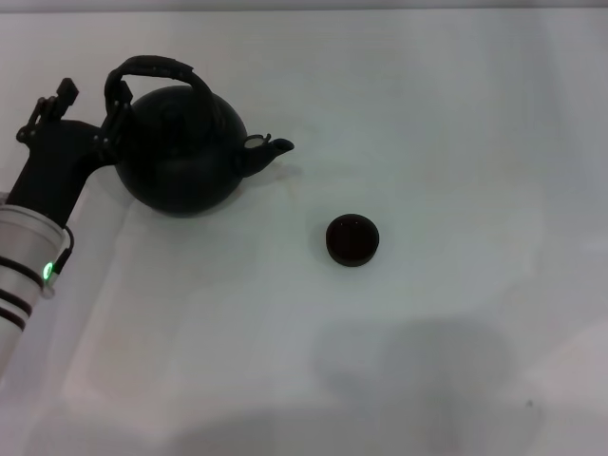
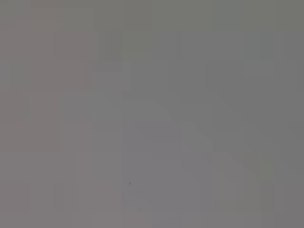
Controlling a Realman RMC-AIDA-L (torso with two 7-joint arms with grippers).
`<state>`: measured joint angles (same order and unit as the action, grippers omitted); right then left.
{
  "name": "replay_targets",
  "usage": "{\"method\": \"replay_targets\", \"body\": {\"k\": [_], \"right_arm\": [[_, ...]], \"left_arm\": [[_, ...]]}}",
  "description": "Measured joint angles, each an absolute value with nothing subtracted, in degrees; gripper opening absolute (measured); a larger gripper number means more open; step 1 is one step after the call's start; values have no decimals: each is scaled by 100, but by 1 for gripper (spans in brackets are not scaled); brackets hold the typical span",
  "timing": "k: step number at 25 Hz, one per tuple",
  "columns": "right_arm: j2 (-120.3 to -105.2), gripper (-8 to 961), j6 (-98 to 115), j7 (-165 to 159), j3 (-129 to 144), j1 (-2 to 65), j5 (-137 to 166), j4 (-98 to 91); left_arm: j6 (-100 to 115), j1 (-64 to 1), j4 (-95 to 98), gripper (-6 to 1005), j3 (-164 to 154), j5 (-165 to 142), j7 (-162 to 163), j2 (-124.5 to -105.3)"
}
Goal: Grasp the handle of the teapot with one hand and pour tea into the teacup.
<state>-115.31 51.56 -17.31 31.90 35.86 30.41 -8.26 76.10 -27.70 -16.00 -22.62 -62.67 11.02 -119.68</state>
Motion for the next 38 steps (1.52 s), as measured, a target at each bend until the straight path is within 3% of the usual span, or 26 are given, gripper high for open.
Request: {"method": "replay_targets", "body": {"k": [4, 5, 19, 29, 38], "right_arm": [[-11533, 830, 5159, -1731, 3190, 3588, 3041, -826], [-11537, 830, 5159, -1731, 3194, 3593, 3041, -826], [-11531, 829, 5171, -1731, 3192, 3587, 3041, -826], [-11554, 829, 5169, -1816, 3421, 3562, 3097, -712], [-11590, 829, 5389, -2857, 4787, 3187, 3096, -657]], "left_arm": [[7643, -2672, -1599, 691, -2279, -6277, 1086, -11964], [7695, -2624, -1599, 873, -2280, -6297, 1085, -11963], [8108, -2445, -1718, 873, -2261, -6577, 1086, -11975], [8745, -1835, -1215, 861, -1290, -6496, 1115, -11935], [8325, -2214, -615, 861, -552, -6368, 1119, -11897]]}}
